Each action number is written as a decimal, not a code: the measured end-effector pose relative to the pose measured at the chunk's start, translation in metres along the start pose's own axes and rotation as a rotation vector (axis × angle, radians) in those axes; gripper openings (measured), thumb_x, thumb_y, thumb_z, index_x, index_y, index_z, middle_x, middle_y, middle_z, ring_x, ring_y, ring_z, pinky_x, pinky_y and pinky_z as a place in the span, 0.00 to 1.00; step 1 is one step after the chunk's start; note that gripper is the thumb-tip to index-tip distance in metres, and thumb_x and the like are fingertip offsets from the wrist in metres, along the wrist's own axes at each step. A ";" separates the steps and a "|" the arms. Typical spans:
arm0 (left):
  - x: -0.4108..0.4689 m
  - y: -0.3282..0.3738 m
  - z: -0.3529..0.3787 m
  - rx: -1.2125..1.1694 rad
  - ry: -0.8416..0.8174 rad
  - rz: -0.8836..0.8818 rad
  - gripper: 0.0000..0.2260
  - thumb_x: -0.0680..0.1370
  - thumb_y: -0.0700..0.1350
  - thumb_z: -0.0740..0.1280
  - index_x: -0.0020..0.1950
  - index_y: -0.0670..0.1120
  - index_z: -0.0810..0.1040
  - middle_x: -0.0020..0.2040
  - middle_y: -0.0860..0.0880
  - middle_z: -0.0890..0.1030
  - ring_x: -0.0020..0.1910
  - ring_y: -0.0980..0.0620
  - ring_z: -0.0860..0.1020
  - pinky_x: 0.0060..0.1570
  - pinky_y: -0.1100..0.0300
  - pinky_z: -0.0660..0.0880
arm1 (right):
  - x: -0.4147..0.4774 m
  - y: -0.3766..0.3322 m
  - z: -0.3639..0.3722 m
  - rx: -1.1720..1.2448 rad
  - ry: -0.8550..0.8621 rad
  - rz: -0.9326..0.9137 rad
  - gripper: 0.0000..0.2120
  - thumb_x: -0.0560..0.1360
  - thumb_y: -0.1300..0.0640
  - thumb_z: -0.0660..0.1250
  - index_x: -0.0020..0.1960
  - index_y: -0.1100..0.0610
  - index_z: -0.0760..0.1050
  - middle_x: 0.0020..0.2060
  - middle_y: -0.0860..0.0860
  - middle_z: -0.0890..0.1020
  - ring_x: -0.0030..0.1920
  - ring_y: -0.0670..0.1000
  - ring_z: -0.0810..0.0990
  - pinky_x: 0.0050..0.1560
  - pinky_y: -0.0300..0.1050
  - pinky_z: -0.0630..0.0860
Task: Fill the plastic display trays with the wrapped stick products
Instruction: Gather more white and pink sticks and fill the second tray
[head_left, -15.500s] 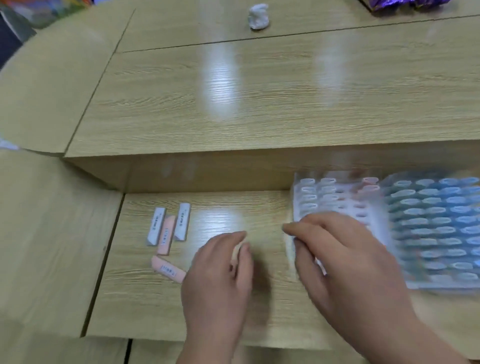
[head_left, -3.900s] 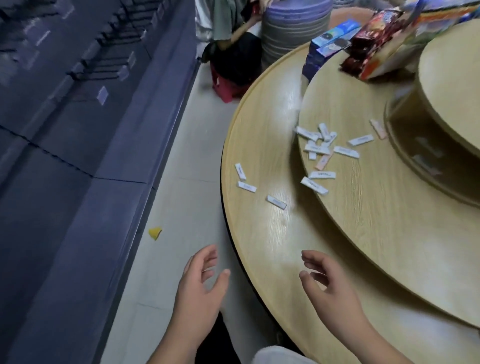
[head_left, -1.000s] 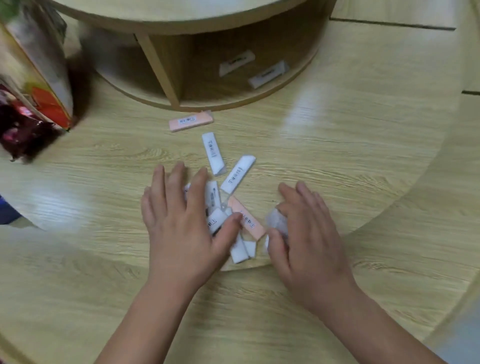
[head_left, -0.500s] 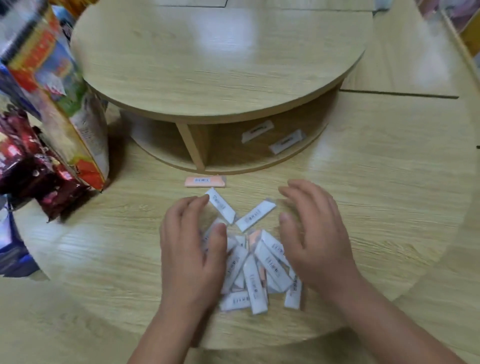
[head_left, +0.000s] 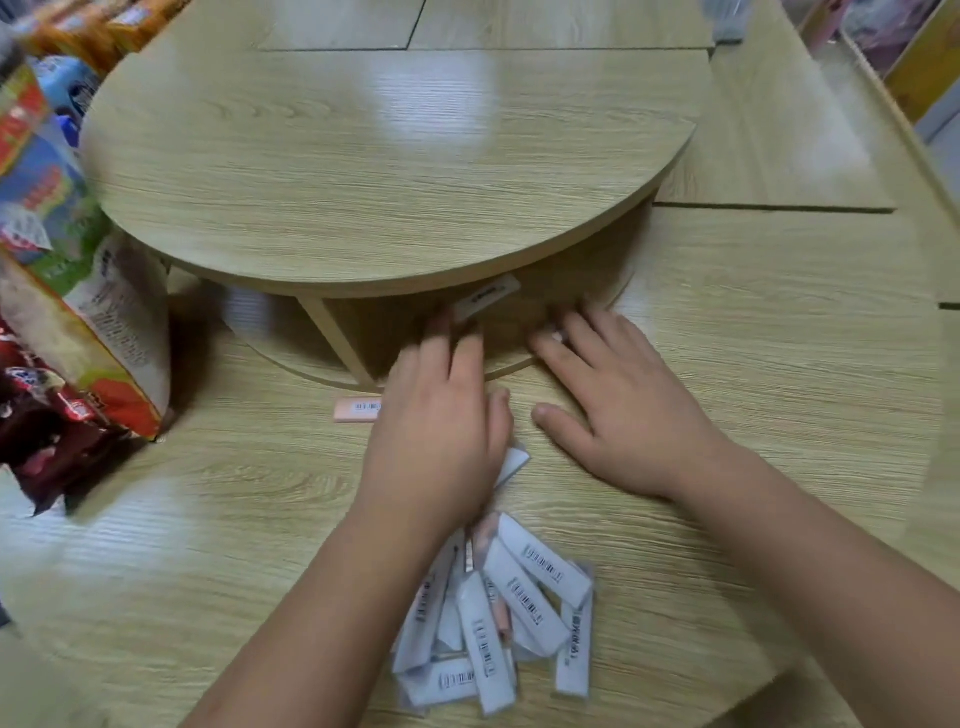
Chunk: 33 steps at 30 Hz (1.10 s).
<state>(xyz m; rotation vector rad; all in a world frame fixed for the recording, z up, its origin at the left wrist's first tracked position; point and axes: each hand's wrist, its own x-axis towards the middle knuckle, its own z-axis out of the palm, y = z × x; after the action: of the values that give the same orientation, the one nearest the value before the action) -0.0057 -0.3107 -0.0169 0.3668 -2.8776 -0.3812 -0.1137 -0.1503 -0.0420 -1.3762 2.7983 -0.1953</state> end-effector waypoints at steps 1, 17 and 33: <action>0.009 0.002 0.005 0.024 -0.095 -0.041 0.26 0.80 0.52 0.61 0.75 0.41 0.66 0.71 0.36 0.69 0.61 0.36 0.73 0.62 0.47 0.69 | -0.008 0.002 -0.001 0.006 -0.023 0.006 0.31 0.78 0.36 0.51 0.77 0.51 0.59 0.75 0.55 0.62 0.77 0.59 0.55 0.75 0.59 0.57; -0.020 -0.012 -0.014 0.187 -0.367 0.051 0.39 0.76 0.69 0.37 0.82 0.48 0.52 0.81 0.50 0.56 0.79 0.50 0.53 0.76 0.57 0.48 | -0.093 0.005 0.000 0.203 -0.013 -0.012 0.26 0.81 0.43 0.53 0.77 0.50 0.63 0.75 0.47 0.67 0.77 0.52 0.60 0.72 0.59 0.61; -0.067 -0.104 -0.033 -0.151 -0.228 -0.043 0.38 0.75 0.68 0.53 0.81 0.53 0.54 0.81 0.54 0.46 0.81 0.54 0.43 0.78 0.47 0.49 | -0.088 -0.064 0.002 0.173 -0.151 -0.103 0.53 0.67 0.18 0.52 0.81 0.50 0.51 0.81 0.51 0.50 0.80 0.56 0.43 0.74 0.60 0.45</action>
<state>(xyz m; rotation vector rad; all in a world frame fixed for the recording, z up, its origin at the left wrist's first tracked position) 0.0878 -0.3974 -0.0270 0.3814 -3.0381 -0.6845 -0.0091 -0.1195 -0.0402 -1.4308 2.5259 -0.3126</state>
